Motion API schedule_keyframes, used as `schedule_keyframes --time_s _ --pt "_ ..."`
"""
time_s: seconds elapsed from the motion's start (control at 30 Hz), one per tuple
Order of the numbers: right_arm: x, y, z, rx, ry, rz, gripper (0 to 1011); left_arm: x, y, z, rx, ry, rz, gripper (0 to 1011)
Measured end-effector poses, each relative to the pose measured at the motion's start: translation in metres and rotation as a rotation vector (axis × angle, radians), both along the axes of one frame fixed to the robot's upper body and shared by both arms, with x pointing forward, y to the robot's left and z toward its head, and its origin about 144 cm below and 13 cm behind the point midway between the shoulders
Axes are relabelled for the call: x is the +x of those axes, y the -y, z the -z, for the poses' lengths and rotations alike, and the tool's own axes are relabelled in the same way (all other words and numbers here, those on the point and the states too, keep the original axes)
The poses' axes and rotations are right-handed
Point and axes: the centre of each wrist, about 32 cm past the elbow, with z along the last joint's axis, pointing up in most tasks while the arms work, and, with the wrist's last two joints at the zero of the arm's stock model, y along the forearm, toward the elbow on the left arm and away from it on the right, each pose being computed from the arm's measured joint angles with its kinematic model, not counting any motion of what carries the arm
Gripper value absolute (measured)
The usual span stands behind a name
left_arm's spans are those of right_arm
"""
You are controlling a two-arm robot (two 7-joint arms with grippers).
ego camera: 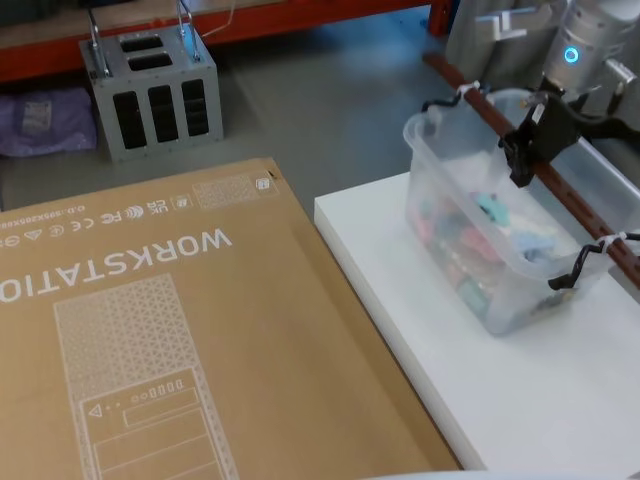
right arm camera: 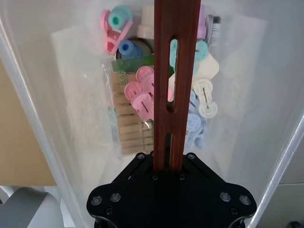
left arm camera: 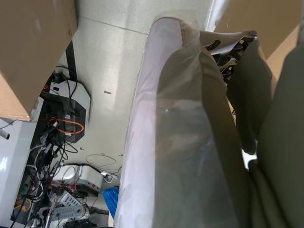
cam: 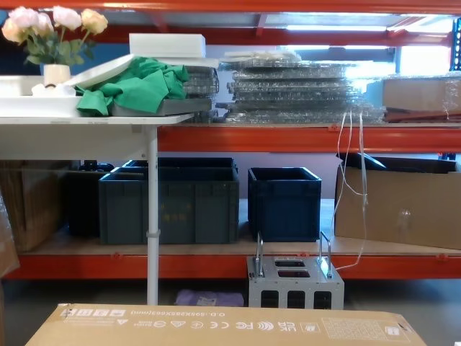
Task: Use one hand to grasp the basket and place it at the designated location.
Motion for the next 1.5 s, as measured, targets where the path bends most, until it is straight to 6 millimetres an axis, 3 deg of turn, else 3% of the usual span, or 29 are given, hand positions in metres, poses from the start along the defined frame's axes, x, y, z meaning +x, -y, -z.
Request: schedule_keyframes --time_s 0.27,0.5,1.0,1.5 --pt "-0.004 -0.011 -0.026 -0.006 0.041 -0.04 0 0.0 0.0 0.0 0.0 0.0 0.0 0" --pt "-0.005 -0.015 -0.035 -0.007 0.056 -0.055 0 0.0 0.0 0.0 0.0 0.0 0.0 0" --pt "-0.006 -0.023 -0.049 -0.007 0.072 -0.078 0 0.0 0.0 0.0 0.0 0.0 0.0 0" --pt "0.011 -0.05 -0.059 -0.047 0.059 -0.207 0 0.0 0.0 0.0 0.0 0.0 0.0 0"
